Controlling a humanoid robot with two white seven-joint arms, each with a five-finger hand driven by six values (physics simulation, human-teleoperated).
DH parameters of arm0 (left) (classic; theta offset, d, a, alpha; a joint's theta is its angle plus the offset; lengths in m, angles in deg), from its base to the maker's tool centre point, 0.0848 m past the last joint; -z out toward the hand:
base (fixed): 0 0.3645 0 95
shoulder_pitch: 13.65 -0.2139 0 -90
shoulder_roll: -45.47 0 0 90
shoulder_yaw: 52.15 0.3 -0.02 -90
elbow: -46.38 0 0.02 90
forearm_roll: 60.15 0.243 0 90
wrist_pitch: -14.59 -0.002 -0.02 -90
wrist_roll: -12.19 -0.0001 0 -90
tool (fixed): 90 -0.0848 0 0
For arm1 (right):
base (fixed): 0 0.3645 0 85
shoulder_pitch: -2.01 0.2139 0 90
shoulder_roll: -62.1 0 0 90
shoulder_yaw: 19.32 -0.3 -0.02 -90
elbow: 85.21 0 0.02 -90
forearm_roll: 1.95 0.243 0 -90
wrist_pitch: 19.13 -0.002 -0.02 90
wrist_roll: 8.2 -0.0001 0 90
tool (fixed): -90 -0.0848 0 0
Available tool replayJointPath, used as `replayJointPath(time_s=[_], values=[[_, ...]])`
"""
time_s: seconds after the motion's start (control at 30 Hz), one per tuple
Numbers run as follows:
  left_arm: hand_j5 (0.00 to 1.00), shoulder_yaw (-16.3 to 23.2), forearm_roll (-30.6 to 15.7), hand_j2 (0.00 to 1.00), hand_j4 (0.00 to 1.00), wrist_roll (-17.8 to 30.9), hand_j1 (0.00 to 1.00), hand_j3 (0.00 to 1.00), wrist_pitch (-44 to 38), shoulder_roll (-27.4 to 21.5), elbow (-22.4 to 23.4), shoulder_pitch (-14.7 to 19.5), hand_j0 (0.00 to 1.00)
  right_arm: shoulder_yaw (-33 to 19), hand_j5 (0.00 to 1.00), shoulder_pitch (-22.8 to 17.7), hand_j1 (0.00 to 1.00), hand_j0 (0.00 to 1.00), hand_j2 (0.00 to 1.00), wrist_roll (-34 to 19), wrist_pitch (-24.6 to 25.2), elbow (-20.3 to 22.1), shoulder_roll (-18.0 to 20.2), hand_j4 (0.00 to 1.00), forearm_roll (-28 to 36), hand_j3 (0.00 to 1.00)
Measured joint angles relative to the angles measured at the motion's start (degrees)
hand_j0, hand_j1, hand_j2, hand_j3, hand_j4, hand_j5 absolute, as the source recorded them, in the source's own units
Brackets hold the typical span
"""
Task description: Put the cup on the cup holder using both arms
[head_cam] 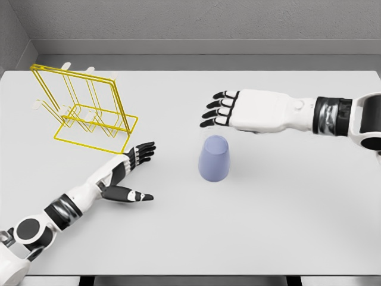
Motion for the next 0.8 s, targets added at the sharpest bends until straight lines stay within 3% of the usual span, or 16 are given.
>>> replayJointPath(time_s=[0.1, 0.23, 0.33, 0.43, 0.53, 0.8], values=[[1.0, 0.3, 0.1, 1.0, 1.0, 0.0, 1.0, 1.0, -1.5, 1.2, -0.2, 1.6, 1.0, -7.8, 1.0, -4.7, 1.0, 1.0, 1.0, 0.0, 0.0, 0.0, 2.2, 1.0, 4.9, 1.0], [1.0, 1.6, 0.2, 1.0, 1.0, 0.0, 1.0, 1.0, -3.1, 2.7, -0.3, 3.6, 1.0, -22.0, 1.0, -15.2, 1.0, 1.0, 1.0, 0.0, -0.1, -1.9, 5.3, 1.0, 12.0, 1.0], [1.0, 2.5, 0.3, 1.0, 1.0, 0.0, 1.0, 1.0, -4.4, 3.8, -0.3, 4.7, 1.0, -28.4, 1.0, -18.0, 1.0, 1.0, 1.0, 0.0, 0.0, -4.8, 7.4, 1.0, 17.2, 1.0], [1.0, 3.7, 0.3, 1.0, 1.0, 0.0, 1.0, 1.0, -5.0, 5.0, -0.3, 6.1, 1.0, -30.8, 1.0, -24.6, 1.0, 1.0, 1.0, 0.0, 0.2, -6.6, 7.8, 1.0, 21.7, 1.0], [1.0, 4.7, 0.4, 1.0, 1.0, 0.0, 1.0, 1.0, -6.9, 6.5, -0.3, 7.8, 1.0, -31.6, 1.0, -27.1, 1.0, 1.0, 1.0, 0.0, 0.0, -7.7, 5.9, 1.0, 23.0, 1.0], [1.0, 6.5, 0.4, 1.0, 1.0, -0.1, 1.0, 1.0, -10.4, 9.7, 0.2, 11.0, 1.0, -32.1, 1.0, -27.2, 1.0, 1.0, 1.0, 0.0, 0.0, -9.7, 1.4, 1.0, 23.8, 1.0]])
